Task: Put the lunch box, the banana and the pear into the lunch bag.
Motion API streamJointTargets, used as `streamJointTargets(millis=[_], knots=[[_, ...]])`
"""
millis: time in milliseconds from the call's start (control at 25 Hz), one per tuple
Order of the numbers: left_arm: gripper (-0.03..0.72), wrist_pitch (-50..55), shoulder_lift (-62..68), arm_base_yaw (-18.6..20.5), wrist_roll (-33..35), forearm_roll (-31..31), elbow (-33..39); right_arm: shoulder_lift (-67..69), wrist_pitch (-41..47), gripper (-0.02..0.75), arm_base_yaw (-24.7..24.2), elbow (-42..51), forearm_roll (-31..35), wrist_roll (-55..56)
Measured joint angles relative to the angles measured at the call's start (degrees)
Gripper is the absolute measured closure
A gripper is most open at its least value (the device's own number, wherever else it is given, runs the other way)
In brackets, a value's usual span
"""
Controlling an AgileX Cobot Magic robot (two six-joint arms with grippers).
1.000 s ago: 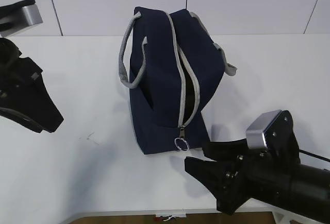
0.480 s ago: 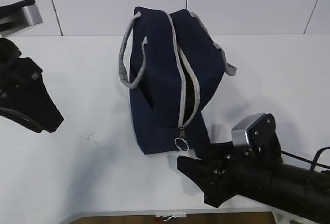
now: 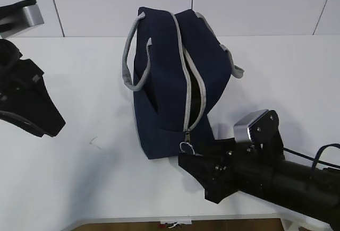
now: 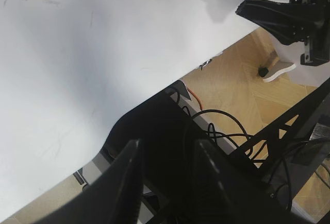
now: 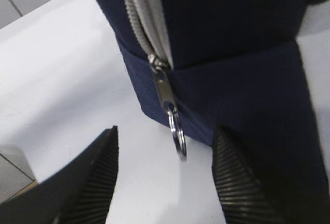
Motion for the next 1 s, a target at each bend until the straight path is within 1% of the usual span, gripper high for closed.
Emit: streamJointTargets(millis=[240, 440, 760, 1000], knots=[[0.446, 0.0, 0.0, 0.0, 0.0, 0.0, 0.0, 0.35, -0.1, 0.283, 0.0, -0.51, 0.0, 0.54], [0.45, 0.0, 0.0, 0.0, 0.0, 0.0, 0.0, 0.68, -0.19, 0.373, 0.0, -0.51, -0.35, 0.67], [0.45, 0.0, 0.0, 0.0, 0.0, 0.0, 0.0, 0.68, -0.19, 0.448, 0.0, -0.54, -0.29, 0.8], [0.45, 0.0, 0.0, 0.0, 0.0, 0.0, 0.0, 0.68, -0.19, 0.52, 0.0, -0.54, -0.2, 0.8]])
